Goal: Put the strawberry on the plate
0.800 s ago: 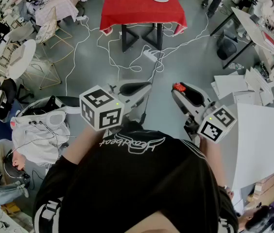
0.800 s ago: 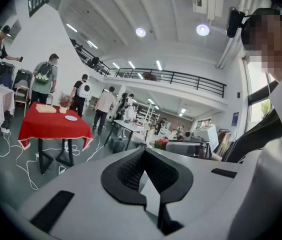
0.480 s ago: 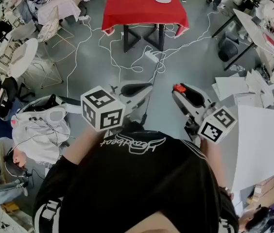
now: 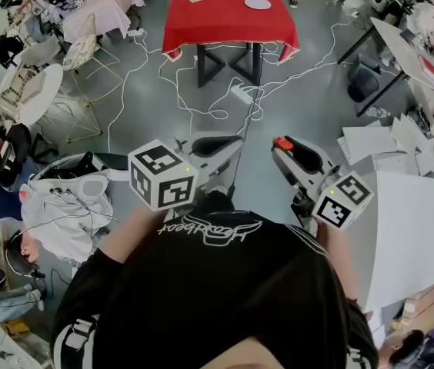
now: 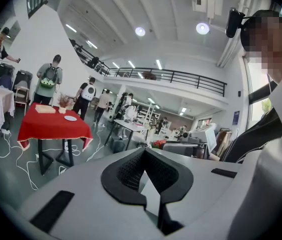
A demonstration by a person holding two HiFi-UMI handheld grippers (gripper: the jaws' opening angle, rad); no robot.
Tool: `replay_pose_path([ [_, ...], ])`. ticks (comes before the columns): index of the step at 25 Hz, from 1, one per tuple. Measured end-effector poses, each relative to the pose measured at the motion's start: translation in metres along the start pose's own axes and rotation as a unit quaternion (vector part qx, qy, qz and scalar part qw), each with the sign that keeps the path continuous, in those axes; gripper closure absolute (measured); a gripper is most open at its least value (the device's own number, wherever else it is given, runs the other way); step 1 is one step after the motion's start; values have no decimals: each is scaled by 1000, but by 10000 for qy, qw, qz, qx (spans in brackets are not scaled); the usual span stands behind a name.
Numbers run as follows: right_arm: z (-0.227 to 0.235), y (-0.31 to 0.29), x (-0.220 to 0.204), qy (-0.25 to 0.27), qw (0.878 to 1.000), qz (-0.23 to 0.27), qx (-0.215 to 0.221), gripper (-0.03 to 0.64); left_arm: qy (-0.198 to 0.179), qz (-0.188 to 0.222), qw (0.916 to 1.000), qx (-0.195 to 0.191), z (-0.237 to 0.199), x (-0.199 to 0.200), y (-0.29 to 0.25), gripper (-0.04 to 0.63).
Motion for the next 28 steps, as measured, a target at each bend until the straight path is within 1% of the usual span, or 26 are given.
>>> replay_pose_path([
  [6, 13, -5, -10, -154, 9999, 24, -26, 488, 20, -21, 10000, 46, -10, -4, -7, 589],
  [11, 46, -1, -21, -419, 9984, 167, -334, 488, -25, -105, 9999, -2, -28, -3, -29, 589],
  [14, 71, -7, -20, -559, 9971, 196, -478, 488, 12, -161, 9999, -58, -51, 7, -49, 589],
  [17, 101, -21, -12, -632, 9960, 127, -622, 488, 120, -168, 9997, -91, -85, 27, -66, 589],
  [20, 140, -44, 3, -784, 9938, 153, -769, 488, 201, -238, 9994, -127, -130, 50, -84, 589],
  [23, 186, -76, 16, -968, 9912, 199, -877, 488, 273, -369, 9989, -137, -184, 72, -105, 589],
  [28, 271, -142, 48, -1178, 9877, 63, -1025, 488, 475, -538, 9971, -254, -282, 115, -150, 589],
])
Point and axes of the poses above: the fingertips, and each gripper's own axes: y backward along the fingers, z to its right, x out of its top, the point moved 8 cm from there along y, backward along the fingers, and after that the axes turned 9 degrees about -z, right-handed, at the moved point
